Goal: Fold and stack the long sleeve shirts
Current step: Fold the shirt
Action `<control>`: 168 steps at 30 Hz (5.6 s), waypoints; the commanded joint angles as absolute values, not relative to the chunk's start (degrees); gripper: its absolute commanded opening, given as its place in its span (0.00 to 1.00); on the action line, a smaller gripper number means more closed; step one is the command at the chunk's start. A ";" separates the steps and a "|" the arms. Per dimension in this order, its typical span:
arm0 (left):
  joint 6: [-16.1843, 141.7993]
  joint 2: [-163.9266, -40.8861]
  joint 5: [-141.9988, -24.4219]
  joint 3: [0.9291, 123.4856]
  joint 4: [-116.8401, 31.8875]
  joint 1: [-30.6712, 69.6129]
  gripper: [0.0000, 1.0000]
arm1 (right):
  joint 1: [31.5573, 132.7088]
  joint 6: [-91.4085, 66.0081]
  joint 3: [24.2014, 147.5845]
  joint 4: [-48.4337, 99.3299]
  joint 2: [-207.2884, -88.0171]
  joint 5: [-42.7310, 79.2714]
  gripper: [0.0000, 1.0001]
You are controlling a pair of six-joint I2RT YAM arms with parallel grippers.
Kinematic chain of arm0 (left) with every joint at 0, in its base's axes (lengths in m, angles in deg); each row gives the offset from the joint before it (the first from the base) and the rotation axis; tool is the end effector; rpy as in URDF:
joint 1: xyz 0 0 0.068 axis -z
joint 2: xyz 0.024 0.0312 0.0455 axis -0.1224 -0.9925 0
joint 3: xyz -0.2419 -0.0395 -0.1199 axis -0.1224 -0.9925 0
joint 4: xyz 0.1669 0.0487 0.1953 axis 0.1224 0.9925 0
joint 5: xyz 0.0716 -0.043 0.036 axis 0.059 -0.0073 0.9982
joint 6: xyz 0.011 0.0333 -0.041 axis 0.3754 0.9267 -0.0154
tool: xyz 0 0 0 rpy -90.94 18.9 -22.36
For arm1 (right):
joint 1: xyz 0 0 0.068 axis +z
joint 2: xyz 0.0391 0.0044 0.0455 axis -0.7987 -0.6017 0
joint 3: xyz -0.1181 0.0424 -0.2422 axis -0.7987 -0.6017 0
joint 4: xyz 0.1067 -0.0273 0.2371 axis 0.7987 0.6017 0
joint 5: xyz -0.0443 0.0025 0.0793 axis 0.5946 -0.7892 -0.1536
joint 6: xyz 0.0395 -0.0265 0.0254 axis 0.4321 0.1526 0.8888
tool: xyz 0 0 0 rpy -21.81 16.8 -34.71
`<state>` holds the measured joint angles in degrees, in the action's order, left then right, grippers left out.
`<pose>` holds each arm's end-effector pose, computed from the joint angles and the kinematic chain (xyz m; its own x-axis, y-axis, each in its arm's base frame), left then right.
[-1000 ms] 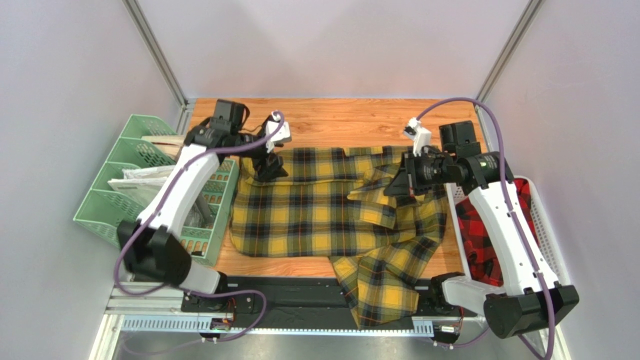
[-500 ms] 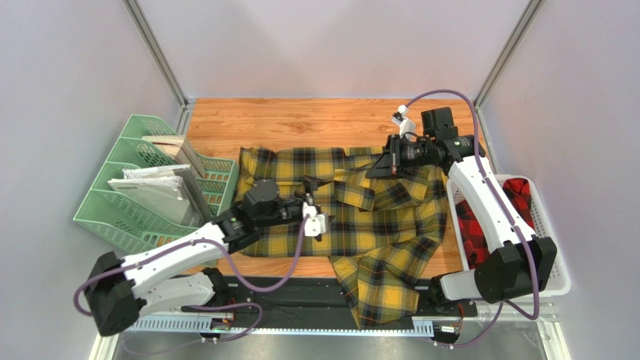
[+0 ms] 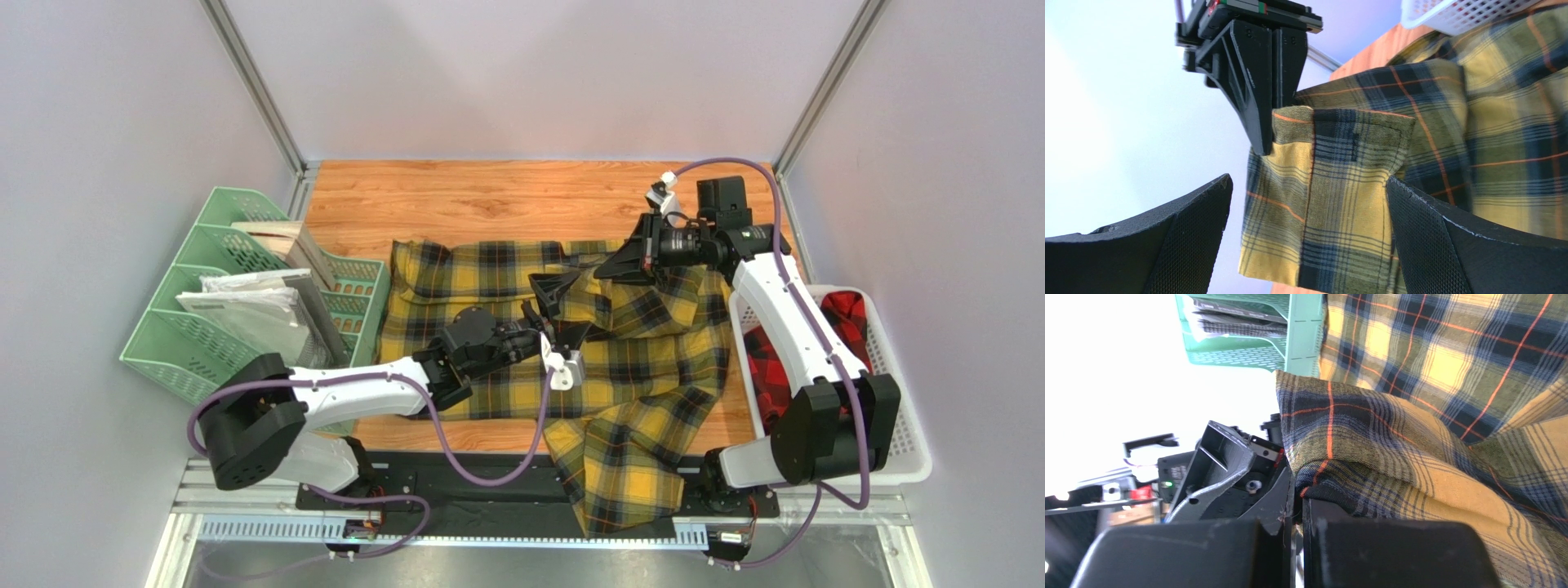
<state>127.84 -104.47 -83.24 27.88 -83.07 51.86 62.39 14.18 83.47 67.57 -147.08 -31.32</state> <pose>0.1499 -0.2586 0.2670 0.7568 0.2845 -0.5884 0.5265 0.2680 0.8068 0.2782 0.0763 0.3308 -0.9737 0.1435 -0.1771 -0.0975 0.4403 0.8926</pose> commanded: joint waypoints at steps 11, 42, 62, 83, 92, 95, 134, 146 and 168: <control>138.45 -106.62 -85.85 23.53 -91.86 51.95 0.99 | 59.42 25.30 80.84 58.43 -146.99 -39.48 0.00; 142.94 -100.84 -87.34 25.98 -85.41 52.30 0.21 | 57.14 26.20 73.63 61.06 -145.68 -43.17 0.00; 118.60 -89.75 -119.68 57.26 -12.18 47.29 0.00 | 49.58 -28.75 107.19 100.21 -150.67 -15.42 0.61; 130.64 -98.19 -129.79 77.49 12.18 47.29 0.00 | 51.07 -40.87 141.15 99.48 -199.64 28.46 0.14; 128.97 -99.60 -128.83 77.40 12.01 47.02 0.00 | 51.07 -41.75 129.98 99.57 -200.52 30.04 0.13; 128.44 -99.42 -128.13 76.70 11.39 46.85 0.00 | 51.07 -41.49 130.75 101.05 -202.88 31.71 0.11; 64.63 -117.28 -108.11 53.59 -30.09 0.62 0.00 | 54.06 -44.04 128.82 107.03 -196.03 14.31 0.47; 67.44 -120.07 -94.39 53.14 -25.27 0.00 0.00 | 53.97 -43.16 133.83 110.28 -195.77 13.52 0.47; 87.83 -130.70 -88.31 70.53 4.70 10.81 0.56 | 58.98 -43.60 119.33 101.85 -189.61 19.05 0.42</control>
<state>85.24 -124.43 -90.00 67.36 -3.73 11.78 59.66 -45.01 120.80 102.50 -187.34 15.69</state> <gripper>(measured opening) 0.572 0.427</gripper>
